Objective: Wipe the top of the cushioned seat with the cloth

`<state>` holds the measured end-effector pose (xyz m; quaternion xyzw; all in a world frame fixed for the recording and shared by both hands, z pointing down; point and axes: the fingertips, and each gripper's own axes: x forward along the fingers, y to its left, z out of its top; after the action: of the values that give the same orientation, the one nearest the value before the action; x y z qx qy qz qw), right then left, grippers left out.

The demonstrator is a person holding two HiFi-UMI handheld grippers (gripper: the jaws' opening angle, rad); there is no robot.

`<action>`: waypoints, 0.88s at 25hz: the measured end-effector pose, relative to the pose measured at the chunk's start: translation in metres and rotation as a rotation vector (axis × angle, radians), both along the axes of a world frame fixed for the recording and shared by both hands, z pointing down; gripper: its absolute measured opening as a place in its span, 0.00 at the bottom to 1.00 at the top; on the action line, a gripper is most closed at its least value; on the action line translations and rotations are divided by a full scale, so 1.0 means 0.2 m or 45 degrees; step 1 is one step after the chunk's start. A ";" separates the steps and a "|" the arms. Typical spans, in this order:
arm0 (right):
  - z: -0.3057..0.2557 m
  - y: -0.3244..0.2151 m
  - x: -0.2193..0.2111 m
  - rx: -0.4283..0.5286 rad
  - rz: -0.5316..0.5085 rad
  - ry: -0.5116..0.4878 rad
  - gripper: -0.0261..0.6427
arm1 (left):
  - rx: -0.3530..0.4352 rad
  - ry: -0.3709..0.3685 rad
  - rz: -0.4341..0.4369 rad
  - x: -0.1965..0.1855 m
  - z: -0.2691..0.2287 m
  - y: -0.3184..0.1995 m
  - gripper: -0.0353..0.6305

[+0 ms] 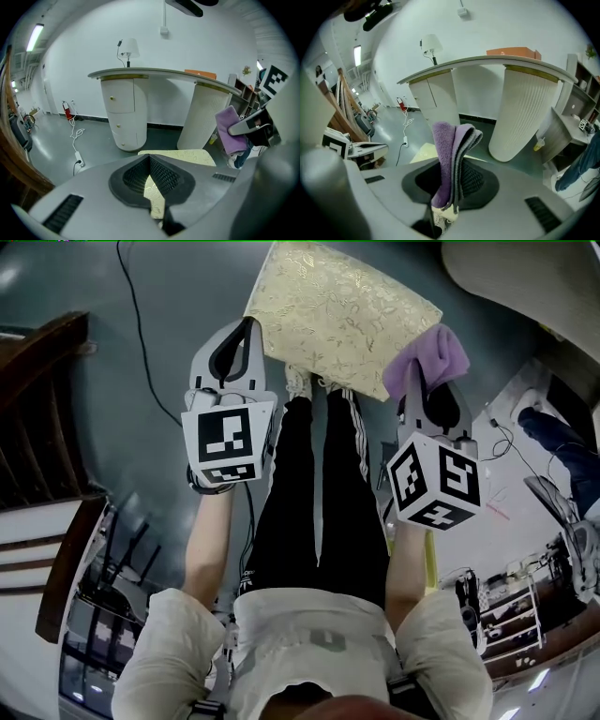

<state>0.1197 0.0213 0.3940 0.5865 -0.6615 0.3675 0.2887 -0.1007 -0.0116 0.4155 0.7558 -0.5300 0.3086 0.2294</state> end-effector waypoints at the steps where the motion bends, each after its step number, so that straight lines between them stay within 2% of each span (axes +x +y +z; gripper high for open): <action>1: 0.01 -0.01 -0.03 0.001 -0.016 -0.013 0.17 | 0.001 0.002 -0.013 -0.01 0.00 0.00 0.04; 3: 0.04 -0.04 -0.11 -0.001 -0.051 -0.055 0.17 | -0.002 0.012 -0.053 -0.05 0.00 0.01 0.04; 7: 0.09 -0.09 -0.40 0.007 -0.147 -0.252 0.17 | 0.016 0.003 -0.103 -0.11 -0.03 0.03 0.04; 11: 0.20 -0.11 -0.70 -0.006 -0.267 -0.343 0.17 | 0.039 0.044 -0.155 -0.17 -0.05 0.06 0.04; 16: 0.47 -0.05 -1.07 -0.149 -0.357 -0.422 0.17 | 0.030 0.050 -0.230 -0.32 -0.03 0.10 0.04; 22: 0.69 -0.01 -1.24 -0.270 -0.391 -0.457 0.17 | 0.013 0.082 -0.296 -0.41 0.03 0.15 0.04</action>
<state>-0.1283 0.0201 0.5318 0.3711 -0.7412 0.4849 0.2790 -0.1835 0.0191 0.4208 0.6999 -0.6082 0.2525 0.2767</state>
